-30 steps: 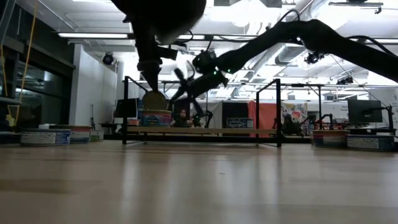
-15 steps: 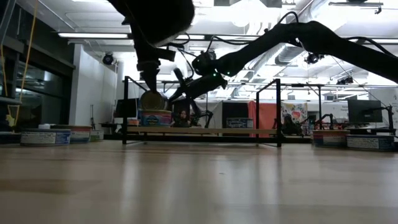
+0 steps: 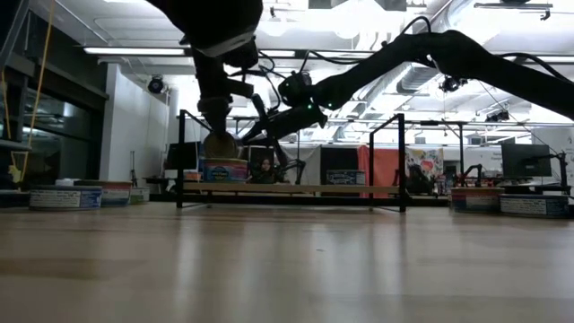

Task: Stack canned seafood by type on shelf
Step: Stack the blue pink tuna can on top of the other blue pink tuna can on the shelf

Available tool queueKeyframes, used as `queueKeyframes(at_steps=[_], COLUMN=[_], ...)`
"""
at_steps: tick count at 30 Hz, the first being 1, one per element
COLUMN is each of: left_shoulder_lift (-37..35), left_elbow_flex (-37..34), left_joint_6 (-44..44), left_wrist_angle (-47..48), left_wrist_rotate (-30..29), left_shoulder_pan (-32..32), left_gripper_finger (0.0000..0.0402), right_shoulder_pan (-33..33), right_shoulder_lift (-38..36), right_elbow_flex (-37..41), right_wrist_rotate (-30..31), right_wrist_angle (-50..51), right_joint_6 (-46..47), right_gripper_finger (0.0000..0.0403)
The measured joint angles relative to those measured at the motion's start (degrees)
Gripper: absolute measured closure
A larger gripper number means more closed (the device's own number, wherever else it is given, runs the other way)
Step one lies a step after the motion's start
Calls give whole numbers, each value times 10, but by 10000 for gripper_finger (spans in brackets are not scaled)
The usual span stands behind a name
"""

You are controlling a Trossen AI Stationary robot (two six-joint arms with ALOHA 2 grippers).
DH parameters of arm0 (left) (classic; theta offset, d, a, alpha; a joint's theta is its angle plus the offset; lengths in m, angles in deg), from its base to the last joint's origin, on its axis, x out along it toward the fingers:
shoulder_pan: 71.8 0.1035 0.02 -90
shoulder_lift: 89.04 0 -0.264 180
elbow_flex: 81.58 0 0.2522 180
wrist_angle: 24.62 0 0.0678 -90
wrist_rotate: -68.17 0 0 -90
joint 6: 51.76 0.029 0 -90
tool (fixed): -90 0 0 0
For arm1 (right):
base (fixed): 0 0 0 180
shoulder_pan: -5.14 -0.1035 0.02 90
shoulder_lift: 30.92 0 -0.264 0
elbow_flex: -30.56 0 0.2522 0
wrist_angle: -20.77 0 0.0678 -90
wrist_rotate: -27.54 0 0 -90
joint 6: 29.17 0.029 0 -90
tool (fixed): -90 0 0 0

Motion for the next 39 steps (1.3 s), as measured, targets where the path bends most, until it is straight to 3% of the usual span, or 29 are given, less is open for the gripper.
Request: queueKeyframes(at_steps=[15, 39], left_shoulder_lift=[6, 6], left_elbow_flex=[0, 0], left_joint_6=[-6, -49], left_wrist_angle=[3, -18], left_wrist_rotate=[-8, -8], left_shoulder_pan=[2, 1], left_gripper_finger=[402, 402], right_shoulder_pan=[-1, -15], right_shoulder_lift=[0, -18], right_elbow_flex=[0, -1], right_wrist_rotate=[-62, -97], right_wrist_angle=[-37, -42], right_joint_6=[-1, -30], right_gripper_finger=[403, 403])
